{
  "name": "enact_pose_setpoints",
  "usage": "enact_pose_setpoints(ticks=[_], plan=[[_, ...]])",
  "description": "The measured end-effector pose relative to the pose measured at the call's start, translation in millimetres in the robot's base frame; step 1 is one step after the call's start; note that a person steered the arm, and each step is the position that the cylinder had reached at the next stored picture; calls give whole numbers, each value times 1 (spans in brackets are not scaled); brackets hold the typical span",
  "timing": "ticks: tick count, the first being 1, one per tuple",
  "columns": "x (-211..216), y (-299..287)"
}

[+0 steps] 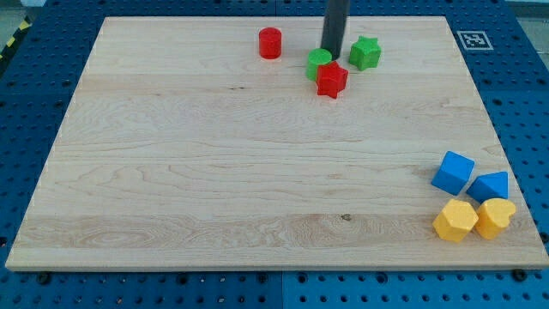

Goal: Slide the green star to the center right of the board

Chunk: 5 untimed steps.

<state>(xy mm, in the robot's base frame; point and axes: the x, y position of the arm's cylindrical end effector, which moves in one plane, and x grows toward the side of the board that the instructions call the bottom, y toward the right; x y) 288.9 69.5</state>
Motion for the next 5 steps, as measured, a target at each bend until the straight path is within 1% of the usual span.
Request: enact_pose_setpoints(ticks=[1, 2, 3, 5], plan=[[0, 2], [0, 65], [0, 99], [25, 163]])
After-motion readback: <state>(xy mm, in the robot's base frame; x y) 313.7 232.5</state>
